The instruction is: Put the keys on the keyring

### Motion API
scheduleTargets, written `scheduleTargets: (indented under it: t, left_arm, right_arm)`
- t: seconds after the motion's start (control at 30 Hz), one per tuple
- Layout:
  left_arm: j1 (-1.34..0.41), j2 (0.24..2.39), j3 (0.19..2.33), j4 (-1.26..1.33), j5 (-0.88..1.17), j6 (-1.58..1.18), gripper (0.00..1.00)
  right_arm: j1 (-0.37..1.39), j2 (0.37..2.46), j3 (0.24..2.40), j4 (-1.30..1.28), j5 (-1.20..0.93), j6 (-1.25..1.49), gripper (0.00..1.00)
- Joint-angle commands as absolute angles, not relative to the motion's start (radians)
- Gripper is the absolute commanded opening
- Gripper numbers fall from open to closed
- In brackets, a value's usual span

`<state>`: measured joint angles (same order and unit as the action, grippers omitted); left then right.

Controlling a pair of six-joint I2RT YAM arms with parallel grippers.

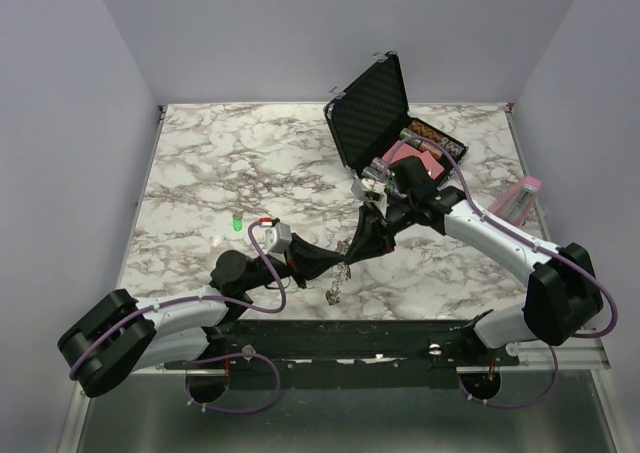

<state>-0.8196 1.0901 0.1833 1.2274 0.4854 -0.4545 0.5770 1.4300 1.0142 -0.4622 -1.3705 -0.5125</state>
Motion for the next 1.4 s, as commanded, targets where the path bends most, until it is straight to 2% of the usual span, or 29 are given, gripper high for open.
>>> scheduleTargets:
  t: [0.0,0.17,0.2,0.3,0.43,0.57,0.7,0.87,1.07,1.2,1.37]
  left_arm:
    - [-0.824,1.08,0.212,1.239,0.454,-0.443,0.0]
    - [-0.824,1.068,0.215,1.21,0.457,-0.436,0.0]
    - [-0.825,1.059,0.213,1.201,0.462,-0.436,0.03]
    - [-0.824,1.022,0.216,1.129,0.469,-0.419,0.12]
    - [-0.824,0.951,0.215,1.028,0.474,-0.394,0.25]
    - [-0.822,0.865,0.221,0.91,0.468,-0.371,0.49]
    - [-0.81,0.77,0.287,0.639,0.491,-0.305,0.62]
    - [-0.799,0.721,0.443,0.286,0.563,-0.187,0.67]
    - [-0.798,0.793,0.63,-0.049,0.618,-0.098,0.69]
    - [-0.796,0.883,0.732,-0.185,0.646,-0.078,0.69]
    - [-0.796,0.965,0.804,-0.224,0.696,-0.077,0.65]
  right_arm:
    - [0.586,1.408,1.014,-0.449,-1.361,-0.502,0.13]
    - [0.586,1.419,1.031,-0.451,-1.342,-0.474,0.06]
    - [0.584,1.42,1.038,-0.469,-1.338,-0.486,0.06]
    - [0.586,1.428,1.065,-0.569,-1.344,-0.597,0.01]
    - [0.586,1.428,1.068,-0.592,-1.347,-0.621,0.0]
    - [0.586,1.427,1.072,-0.61,-1.356,-0.64,0.0]
    - [0.586,1.431,1.077,-0.633,-1.35,-0.66,0.0]
    - [0.589,1.436,1.086,-0.663,-1.333,-0.684,0.0]
    - [0.592,1.442,1.091,-0.67,-1.327,-0.684,0.0]
    - [0.597,1.443,1.091,-0.672,-1.325,-0.686,0.0]
    - [0.6,1.447,1.091,-0.672,-1.324,-0.686,0.0]
